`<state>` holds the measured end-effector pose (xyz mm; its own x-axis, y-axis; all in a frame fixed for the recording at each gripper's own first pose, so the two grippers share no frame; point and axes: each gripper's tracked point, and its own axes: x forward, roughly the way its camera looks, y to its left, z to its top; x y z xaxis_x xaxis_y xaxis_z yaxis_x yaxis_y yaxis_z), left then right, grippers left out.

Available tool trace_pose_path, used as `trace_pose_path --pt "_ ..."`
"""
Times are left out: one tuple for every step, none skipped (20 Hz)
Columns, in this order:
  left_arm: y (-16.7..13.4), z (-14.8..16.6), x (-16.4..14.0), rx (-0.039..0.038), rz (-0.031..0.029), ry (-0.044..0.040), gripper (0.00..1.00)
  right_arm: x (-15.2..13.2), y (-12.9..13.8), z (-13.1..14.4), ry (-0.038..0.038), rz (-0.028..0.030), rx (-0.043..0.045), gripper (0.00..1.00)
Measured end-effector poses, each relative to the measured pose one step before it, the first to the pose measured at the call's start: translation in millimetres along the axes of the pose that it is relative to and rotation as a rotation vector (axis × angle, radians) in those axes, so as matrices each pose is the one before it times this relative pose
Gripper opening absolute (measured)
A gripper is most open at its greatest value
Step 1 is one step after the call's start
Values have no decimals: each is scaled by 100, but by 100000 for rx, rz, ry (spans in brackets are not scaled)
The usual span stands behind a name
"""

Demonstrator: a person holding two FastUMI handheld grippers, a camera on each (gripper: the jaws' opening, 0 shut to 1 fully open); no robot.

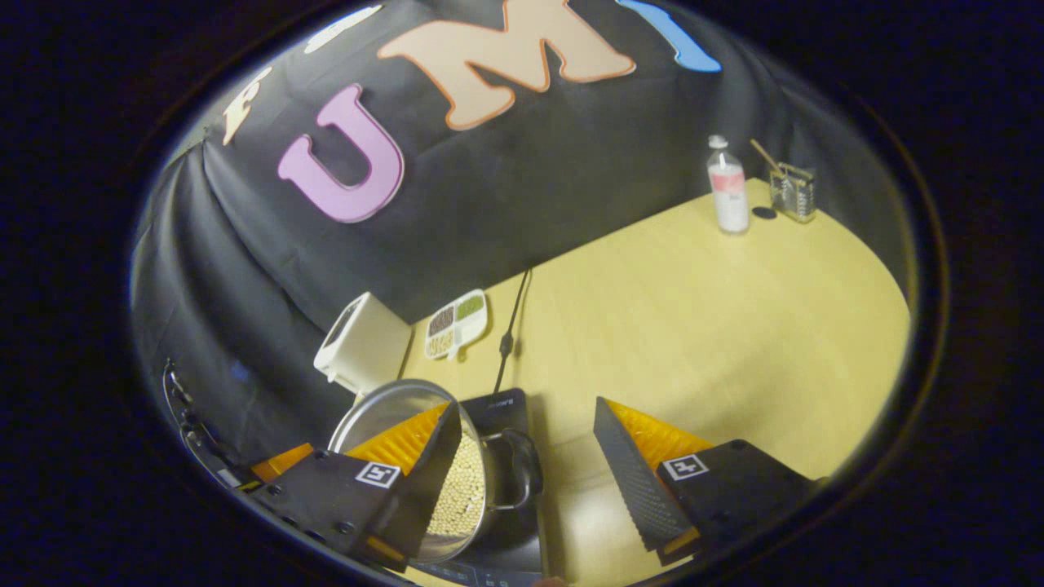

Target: First push the handle of the pot to place it horizontally, then grasp the pot with both hands and set it on the induction cooktop.

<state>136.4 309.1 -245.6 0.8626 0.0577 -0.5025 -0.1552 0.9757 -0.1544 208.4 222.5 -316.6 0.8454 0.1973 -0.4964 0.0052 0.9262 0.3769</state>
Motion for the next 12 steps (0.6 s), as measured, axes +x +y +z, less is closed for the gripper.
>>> trace_pose_path --pt "-497 410 -924 574 312 -2176 97 -1224 -237 880 -3480 -517 -1798 91" --pt "-467 516 -766 887 457 -1589 97 -1414 -120 859 -3194 -455 -2458 100" --pt "-696 765 -711 894 144 -3298 97 -1304 -206 858 -2911 -407 -2827 100" --pt "-775 733 -808 375 822 -1847 97 -1213 -153 721 -2580 -347 -2846 100" --pt "-660 806 -832 976 1210 -2897 96 -1087 -243 849 -2807 -529 -2565 100" --pt "-632 837 -772 735 1627 -3332 97 -995 -61 917 -2701 80 -2054 100" --pt "-773 1085 -964 697 1422 -3716 97 -964 93 919 -2052 1306 -1585 100" --pt "-885 1048 -1025 465 1821 -3418 97 -832 158 885 -2075 1265 -1195 99" --pt "-1099 1013 -1061 45 822 -3509 97 -805 59 1121 -2234 1719 -802 99" --pt "-1113 1143 -1141 -445 608 -4171 96 -973 82 1419 -2554 1849 -744 99" --pt "-1018 1274 -1172 -303 1014 -4254 96 -940 -102 1476 -2574 2045 -644 99" --pt "-1079 1047 -1012 317 473 -3638 96 -814 -195 1398 -2678 1607 -416 92"
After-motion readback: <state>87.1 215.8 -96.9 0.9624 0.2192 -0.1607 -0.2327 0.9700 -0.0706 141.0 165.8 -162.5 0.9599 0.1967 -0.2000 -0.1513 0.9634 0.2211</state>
